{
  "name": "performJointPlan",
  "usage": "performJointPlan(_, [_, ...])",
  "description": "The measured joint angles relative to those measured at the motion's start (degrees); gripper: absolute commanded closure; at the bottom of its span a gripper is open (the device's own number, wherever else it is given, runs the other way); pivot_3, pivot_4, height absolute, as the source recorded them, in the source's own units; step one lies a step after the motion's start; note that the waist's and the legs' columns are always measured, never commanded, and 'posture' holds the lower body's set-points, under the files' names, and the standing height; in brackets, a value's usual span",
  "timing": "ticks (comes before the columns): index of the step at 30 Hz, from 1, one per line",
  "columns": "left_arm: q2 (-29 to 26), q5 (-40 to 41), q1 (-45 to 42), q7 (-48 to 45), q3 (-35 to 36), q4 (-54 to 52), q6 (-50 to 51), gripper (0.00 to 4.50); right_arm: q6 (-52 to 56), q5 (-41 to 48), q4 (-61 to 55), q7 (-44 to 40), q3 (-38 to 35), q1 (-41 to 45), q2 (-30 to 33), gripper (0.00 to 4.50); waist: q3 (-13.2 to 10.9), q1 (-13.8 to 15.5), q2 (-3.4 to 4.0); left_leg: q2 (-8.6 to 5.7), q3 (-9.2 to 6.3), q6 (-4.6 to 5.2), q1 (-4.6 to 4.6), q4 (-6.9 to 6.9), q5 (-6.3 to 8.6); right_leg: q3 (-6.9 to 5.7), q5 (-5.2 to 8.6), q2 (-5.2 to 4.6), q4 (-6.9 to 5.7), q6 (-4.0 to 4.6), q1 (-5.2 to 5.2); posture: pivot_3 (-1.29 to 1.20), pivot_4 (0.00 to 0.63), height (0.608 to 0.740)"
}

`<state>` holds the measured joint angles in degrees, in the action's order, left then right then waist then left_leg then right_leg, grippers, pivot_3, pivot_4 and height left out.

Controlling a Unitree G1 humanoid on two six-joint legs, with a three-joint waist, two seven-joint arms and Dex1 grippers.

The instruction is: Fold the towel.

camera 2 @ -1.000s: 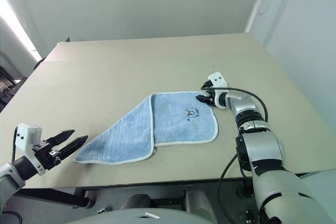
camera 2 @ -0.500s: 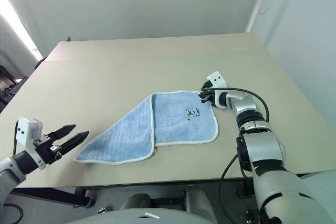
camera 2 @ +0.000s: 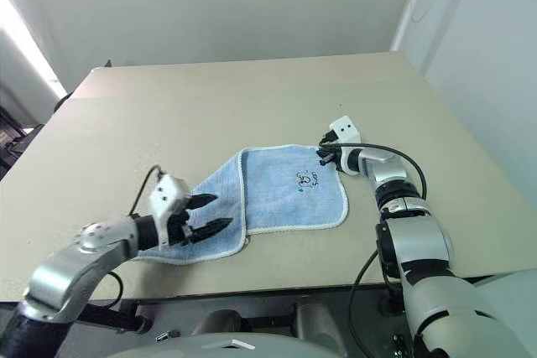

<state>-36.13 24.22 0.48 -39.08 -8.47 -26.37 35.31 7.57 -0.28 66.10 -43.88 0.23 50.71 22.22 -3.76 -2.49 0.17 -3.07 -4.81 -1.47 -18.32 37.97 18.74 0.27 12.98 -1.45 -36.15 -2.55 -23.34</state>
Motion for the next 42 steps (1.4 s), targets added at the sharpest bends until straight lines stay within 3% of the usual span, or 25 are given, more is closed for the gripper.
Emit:
performJointPlan(5, [-1.67, -0.89, -2.52, -5.05, -7.59, -0.9, 2.99, 0.93, 0.99, 0.33, -2.91, 0.08, -0.04, -1.58, 0.46, 4.47, 0.0, 0.06, 0.0, -0.01, 0.01, 0.03, -0.03, 0.0, 0.01, 0.01, 0.01, -0.02, 0.03, -0.02, 0.0, 0.0, 0.0, 0.74])
performJointPlan(12, [-5.52, 0.11, -5.27, -10.01, -10.5, -1.43, 8.78, 0.93, 2.17, 0.68, -5.83, 0.58, -0.18, -3.46, 1.03, 4.47, 0.0, 0.26, 0.0, -0.02, 0.0, 0.03, -0.01, 0.01, 0.01, 0.0, 0.03, -0.01, 0.01, -0.06, 0.03, 0.0, 0.0, 0.74])
performJointPlan(21, [-3.13, -1.71, -7.54, -9.04, -12.8, 0.62, 9.52, 0.93, 2.71, 1.17, -7.36, 2.03, -0.72, -4.65, 1.21, 4.47, 0.02, 0.6, 0.01, -0.05, 0.0, 0.04, 0.05, 0.04, 0.0, 0.01, 0.02, -0.05, 0.03, -0.12, 0.13, 0.0, 0.0, 0.74])
performJointPlan(25, [-2.64, -1.83, -8.06, -8.22, -12.77, 1.09, 10.5, 1.8, 2.75, 1.2, -7.52, 2.24, -0.72, -4.8, 1.27, 4.5, 0.04, 0.65, 0.04, -0.05, 0.0, 0.04, 0.05, 0.04, 0.0, 0.01, 0.11, -0.05, 0.02, -0.26, 0.14, 0.0, 0.0, 0.74])
performJointPlan(33, [-2.56, -2.34, -8.23, -7.33, -12.06, 2.1, 11.11, 4.49, 2.74, 1.23, -7.52, 2.43, -0.72, -4.8, 1.31, 4.5, 0.04, 0.64, 0.04, -0.05, 0.0, 0.04, 0.05, 0.04, 0.0, 0.02, 0.06, -0.05, 0.03, -0.19, 0.14, 0.0, 0.0, 0.74])
performJointPlan(42, [-3.94, 0.38, -7.61, -9.88, -8.47, 2.81, 12.15, 4.49, 2.48, 1.36, -7.76, 2.83, -0.79, -4.99, 1.36, 4.5, 0.04, 0.55, 0.04, -0.04, -0.01, 0.04, 0.03, 0.04, 0.0, 0.01, 0.06, -0.03, 0.02, -0.18, 0.09, 0.0, 0.0, 0.74])
